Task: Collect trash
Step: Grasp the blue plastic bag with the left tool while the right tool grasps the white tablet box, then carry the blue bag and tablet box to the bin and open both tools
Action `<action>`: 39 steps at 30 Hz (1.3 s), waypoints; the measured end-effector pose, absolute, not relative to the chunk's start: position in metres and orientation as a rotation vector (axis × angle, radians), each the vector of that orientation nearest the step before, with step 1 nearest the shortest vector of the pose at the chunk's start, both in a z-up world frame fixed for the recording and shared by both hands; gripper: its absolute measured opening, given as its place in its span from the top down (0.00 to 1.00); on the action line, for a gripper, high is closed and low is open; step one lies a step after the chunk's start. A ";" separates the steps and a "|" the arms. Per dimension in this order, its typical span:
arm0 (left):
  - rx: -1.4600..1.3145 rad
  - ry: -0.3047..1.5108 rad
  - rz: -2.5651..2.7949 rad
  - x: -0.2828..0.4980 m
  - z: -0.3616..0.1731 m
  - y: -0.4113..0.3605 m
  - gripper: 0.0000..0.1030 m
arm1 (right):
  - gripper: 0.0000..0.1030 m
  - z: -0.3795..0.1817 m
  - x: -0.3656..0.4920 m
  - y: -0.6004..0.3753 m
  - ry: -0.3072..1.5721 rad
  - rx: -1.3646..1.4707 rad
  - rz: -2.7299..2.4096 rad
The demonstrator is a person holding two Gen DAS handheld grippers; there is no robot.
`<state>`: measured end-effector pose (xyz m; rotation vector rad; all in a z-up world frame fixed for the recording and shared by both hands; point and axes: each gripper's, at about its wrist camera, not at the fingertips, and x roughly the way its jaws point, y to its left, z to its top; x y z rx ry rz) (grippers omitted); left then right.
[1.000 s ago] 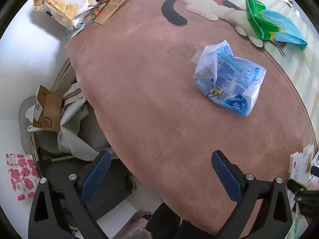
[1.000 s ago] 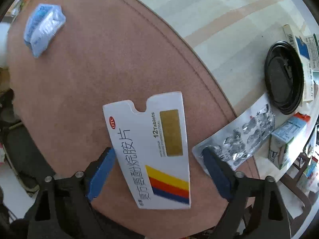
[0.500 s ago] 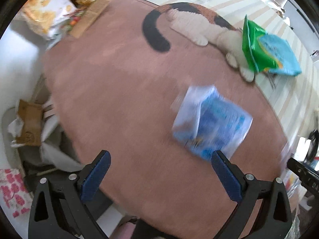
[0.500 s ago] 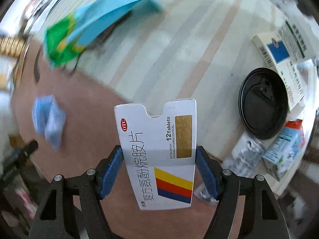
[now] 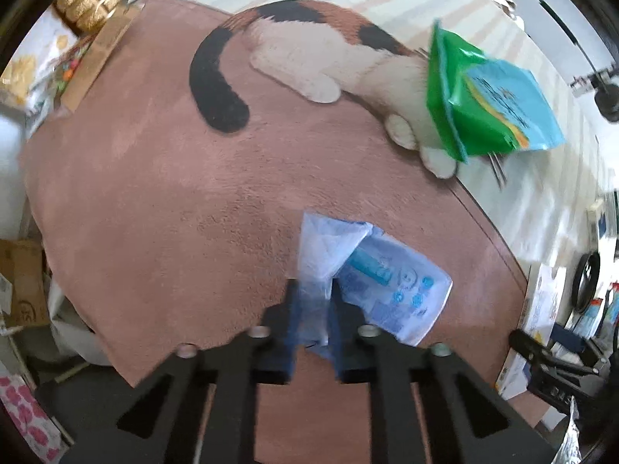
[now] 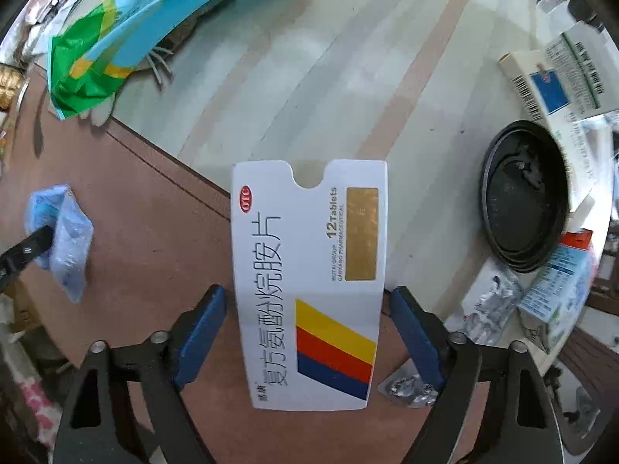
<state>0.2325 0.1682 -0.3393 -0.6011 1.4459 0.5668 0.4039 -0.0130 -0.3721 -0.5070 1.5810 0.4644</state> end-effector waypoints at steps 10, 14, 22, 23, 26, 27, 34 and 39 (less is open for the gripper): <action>-0.546 1.364 0.617 0.209 -0.295 0.148 0.94 | 0.29 -0.338 0.363 -0.022 1.551 -0.402 0.550; -0.542 1.308 0.667 0.183 -0.269 0.146 0.94 | 0.29 -0.302 0.341 -0.015 1.515 -0.379 0.620; -0.601 1.165 0.723 0.091 -0.217 0.173 0.94 | 0.29 -0.247 0.259 -0.005 1.447 -0.378 0.784; -0.608 1.150 0.732 0.076 -0.212 0.176 0.94 | 0.29 -0.246 0.247 -0.005 1.440 -0.380 0.798; -0.631 1.121 0.756 0.023 -0.204 0.181 0.94 | 0.29 -0.251 0.201 0.008 1.427 -0.379 0.853; -0.640 1.116 0.764 0.004 -0.202 0.183 0.94 | 0.29 -0.251 0.179 0.013 1.427 -0.385 0.872; -0.777 1.162 0.814 -0.131 -0.253 0.199 0.94 | 0.29 -0.292 0.043 0.044 1.484 -0.473 0.957; -0.956 1.253 0.835 -0.190 -0.354 0.217 0.94 | 0.29 -0.381 -0.024 0.063 1.559 -0.596 0.946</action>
